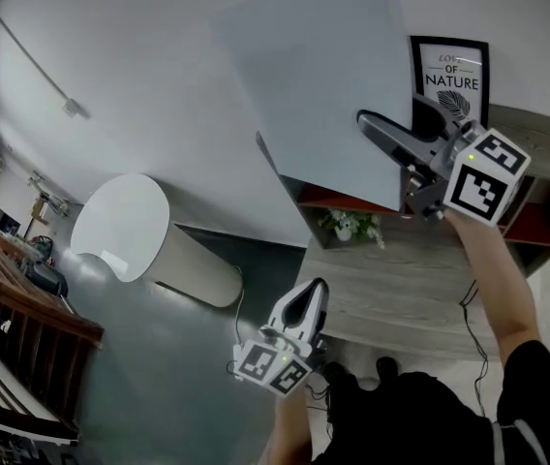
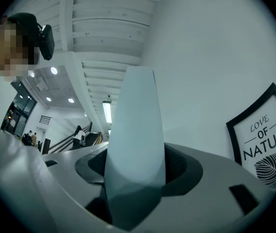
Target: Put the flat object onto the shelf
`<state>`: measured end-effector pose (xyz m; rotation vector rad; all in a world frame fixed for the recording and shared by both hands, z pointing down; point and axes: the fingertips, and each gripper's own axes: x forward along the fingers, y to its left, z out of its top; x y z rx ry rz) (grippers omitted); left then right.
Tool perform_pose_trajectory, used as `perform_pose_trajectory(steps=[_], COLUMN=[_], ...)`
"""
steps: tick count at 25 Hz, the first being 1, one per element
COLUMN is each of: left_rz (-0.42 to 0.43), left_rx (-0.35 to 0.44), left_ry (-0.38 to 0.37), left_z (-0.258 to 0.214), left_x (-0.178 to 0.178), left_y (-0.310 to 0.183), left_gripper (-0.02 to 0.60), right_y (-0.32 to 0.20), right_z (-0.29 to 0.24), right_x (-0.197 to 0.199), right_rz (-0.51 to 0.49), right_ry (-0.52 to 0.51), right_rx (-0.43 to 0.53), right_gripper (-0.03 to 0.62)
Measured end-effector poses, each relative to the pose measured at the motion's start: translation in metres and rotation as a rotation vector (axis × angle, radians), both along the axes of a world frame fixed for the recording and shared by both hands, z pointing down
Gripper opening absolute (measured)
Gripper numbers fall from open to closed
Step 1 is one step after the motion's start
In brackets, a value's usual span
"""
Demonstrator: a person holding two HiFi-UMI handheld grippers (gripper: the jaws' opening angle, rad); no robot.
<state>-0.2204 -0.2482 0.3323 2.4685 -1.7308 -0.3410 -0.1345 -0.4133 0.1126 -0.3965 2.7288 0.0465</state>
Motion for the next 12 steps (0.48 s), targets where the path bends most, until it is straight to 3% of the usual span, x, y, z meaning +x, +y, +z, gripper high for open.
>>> perform_pose_trajectory(steps=[12], left_rz=[0.044], left_rx=[0.015], left_ry=[-0.030], left_z=[-0.014], left_x=[-0.017], left_y=[-0.024], left_gripper=[0.014], right_y=[-0.041], right_z=[-0.003], right_x=[-0.038], right_rz=[0.108], right_ry=[0.073], right_rx=[0.035], right_gripper=[0.278])
